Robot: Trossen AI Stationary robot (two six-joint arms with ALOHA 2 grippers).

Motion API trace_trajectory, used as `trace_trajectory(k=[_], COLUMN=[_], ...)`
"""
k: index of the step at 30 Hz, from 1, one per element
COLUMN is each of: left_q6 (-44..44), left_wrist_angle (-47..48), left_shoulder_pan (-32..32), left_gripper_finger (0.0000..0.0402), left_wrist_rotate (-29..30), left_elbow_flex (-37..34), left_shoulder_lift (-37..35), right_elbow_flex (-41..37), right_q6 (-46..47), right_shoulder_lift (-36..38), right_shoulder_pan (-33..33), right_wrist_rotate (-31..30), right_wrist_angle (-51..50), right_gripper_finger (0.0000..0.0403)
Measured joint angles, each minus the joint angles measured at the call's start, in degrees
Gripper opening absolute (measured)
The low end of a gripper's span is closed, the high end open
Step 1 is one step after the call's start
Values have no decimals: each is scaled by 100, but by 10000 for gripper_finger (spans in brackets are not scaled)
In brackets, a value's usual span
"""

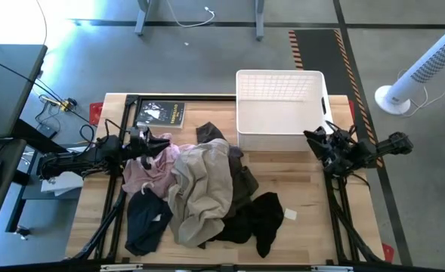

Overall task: Sort clothes
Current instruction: Put the black shirt into the laundry bin

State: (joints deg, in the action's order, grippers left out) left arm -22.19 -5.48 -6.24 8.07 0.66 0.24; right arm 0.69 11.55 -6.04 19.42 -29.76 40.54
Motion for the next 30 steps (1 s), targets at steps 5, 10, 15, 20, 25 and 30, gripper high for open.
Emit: trace_trajectory(k=[5, 10, 15, 20, 25, 30], left_q6=[-348, -321, -326, -322, -416, -613], left_wrist_angle=[9, -37, -37, -48, -121, -280], left_shoulder_pan=[2, 2, -3, 0, 0, 11], left_gripper_finger=[62, 62, 62, 62, 62, 62], left_wrist_rotate=[3, 392, 517, 613, 581, 571], left_elbow_flex=[1, 1, -1, 1, 1, -1], left_shoulder_lift=[1, 1, 1, 1, 1, 1], right_elbow_flex=[-2, 0, 0, -2, 276, 1109], right_q6=[29, 7, -10, 227, 545, -312], right_shoulder_lift=[-3, -117, -560, -1319, -2254, -3193], right_shoulder_pan=[1, 2, 2, 14, 268, 589], right_wrist_rotate=[1053, 1693, 1811, 1969, 1987, 1995], right_wrist_angle=[325, 701, 514, 579, 598, 458], right_gripper_finger=[199, 199, 199, 199, 199, 199])
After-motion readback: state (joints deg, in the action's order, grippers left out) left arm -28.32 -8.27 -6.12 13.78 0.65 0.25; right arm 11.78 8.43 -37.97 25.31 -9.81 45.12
